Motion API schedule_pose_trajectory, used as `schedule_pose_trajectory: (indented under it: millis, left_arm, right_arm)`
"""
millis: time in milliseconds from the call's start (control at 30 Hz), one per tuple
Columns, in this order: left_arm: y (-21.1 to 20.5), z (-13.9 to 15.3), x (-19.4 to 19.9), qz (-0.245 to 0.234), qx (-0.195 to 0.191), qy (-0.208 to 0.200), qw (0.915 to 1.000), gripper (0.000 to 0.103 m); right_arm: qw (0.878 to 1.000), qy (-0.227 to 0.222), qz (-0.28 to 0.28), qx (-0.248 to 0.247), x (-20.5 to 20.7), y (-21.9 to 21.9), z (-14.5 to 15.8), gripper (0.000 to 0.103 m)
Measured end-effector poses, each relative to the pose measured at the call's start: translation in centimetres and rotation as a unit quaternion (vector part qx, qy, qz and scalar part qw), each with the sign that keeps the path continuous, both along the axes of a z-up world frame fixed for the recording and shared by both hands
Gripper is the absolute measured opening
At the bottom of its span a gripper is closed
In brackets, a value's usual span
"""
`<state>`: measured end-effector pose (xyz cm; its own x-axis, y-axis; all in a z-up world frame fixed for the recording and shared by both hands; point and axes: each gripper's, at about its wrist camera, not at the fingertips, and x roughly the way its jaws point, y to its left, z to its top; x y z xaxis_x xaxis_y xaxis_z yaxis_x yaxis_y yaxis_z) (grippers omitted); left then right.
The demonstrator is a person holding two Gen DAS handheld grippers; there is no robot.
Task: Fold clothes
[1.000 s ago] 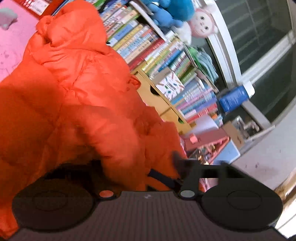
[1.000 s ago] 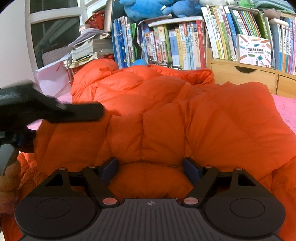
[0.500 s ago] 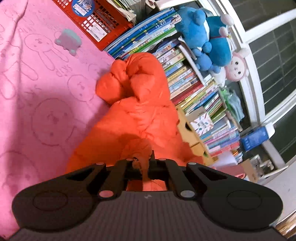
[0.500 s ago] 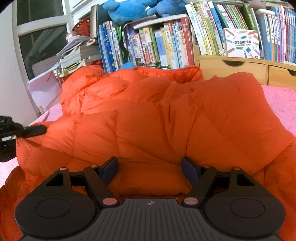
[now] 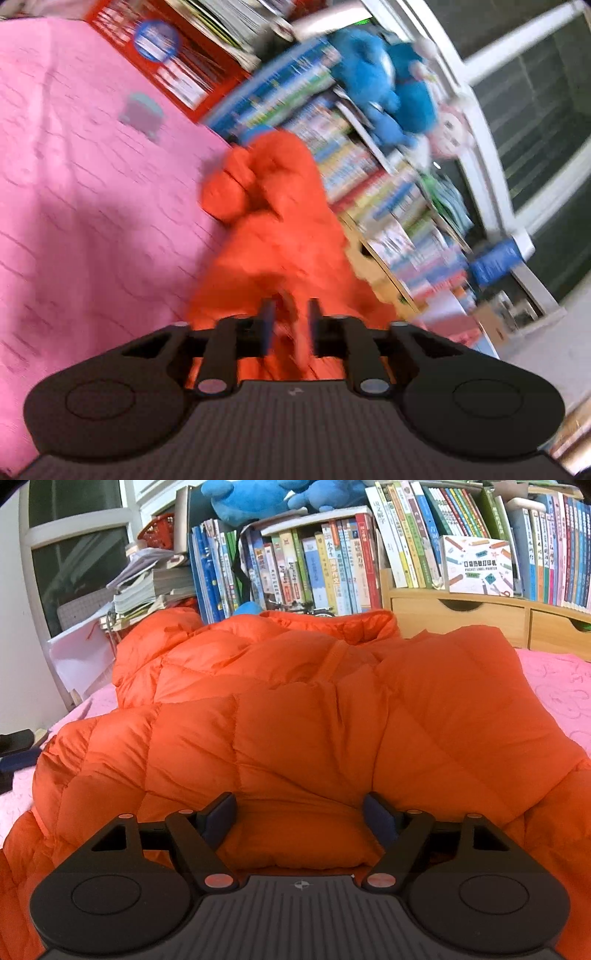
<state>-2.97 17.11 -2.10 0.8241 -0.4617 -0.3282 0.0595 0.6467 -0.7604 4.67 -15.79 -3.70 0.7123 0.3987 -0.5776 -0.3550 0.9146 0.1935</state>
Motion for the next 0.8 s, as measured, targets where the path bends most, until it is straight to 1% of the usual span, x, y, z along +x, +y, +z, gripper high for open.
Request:
schedule_pose_trajectory:
  millis: [33, 100, 200, 300, 333, 367, 400, 467, 533, 600, 667, 700, 800]
  left_arm:
    - [-0.4, -0.1, 0.1, -0.010, 0.000, -0.003, 0.9999, 0.037]
    - [-1.1, -0.3, 0.6, -0.028, -0.009, -0.012, 0.9995, 0.057]
    - [-2.1, -0.6, 1.3, -0.053, -0.025, -0.026, 0.9979, 0.057]
    - [-3.5, -0.2, 1.9, -0.094, -0.047, -0.064, 0.9924, 0.057]
    - [-4.1, 0.2, 2.2, -0.109, -0.044, -0.077, 0.9901, 0.057]
    - [-5.0, 0.7, 2.4, -0.123, -0.025, -0.088, 0.9881, 0.057]
    - [-5.7, 1.1, 2.6, -0.133, 0.003, -0.096, 0.9865, 0.057]
    - [-7.5, 1.6, 3.4, -0.151, 0.076, -0.100, 0.9805, 0.057]
    - [-9.1, 1.9, 4.1, -0.170, 0.145, -0.100, 0.9696, 0.057]
    - [-10.5, 1.8, 4.9, -0.201, 0.203, -0.091, 0.9540, 0.057]
    - [-11.5, 1.7, 5.3, -0.228, 0.268, -0.082, 0.9326, 0.057]
    - [-12.0, 1.7, 5.4, -0.241, 0.301, -0.077, 0.9197, 0.057]
    - [-12.6, 1.6, 5.0, -0.280, 0.374, -0.062, 0.8819, 0.058]
  right_arm:
    - [1.000, 0.000, 0.000, 0.000, 0.0, 0.0, 0.0, 0.076]
    - [1.000, 0.000, 0.001, 0.000, 0.0, 0.0, 0.0, 0.077]
    - [1.000, 0.000, 0.001, 0.001, 0.0, 0.0, 0.0, 0.077]
    - [1.000, 0.000, 0.000, 0.001, 0.0, 0.0, 0.0, 0.077]
    - [1.000, 0.001, 0.000, 0.001, 0.0, 0.0, 0.0, 0.077]
    - [1.000, 0.001, 0.000, 0.001, 0.0, 0.0, 0.0, 0.077]
    - [1.000, 0.001, 0.000, 0.001, 0.1, 0.1, 0.0, 0.077]
    - [1.000, 0.001, 0.000, 0.001, 0.1, 0.1, 0.0, 0.077]
    - [1.000, 0.001, -0.001, 0.002, 0.1, 0.1, 0.0, 0.077]
    - [1.000, 0.001, 0.000, 0.002, 0.1, 0.1, 0.0, 0.077]
    - [1.000, 0.001, 0.000, 0.003, 0.0, 0.0, 0.0, 0.078]
    - [1.000, 0.002, 0.000, 0.004, 0.0, 0.0, 0.0, 0.078]
    - [1.000, 0.002, 0.001, 0.005, 0.1, 0.1, 0.0, 0.079]
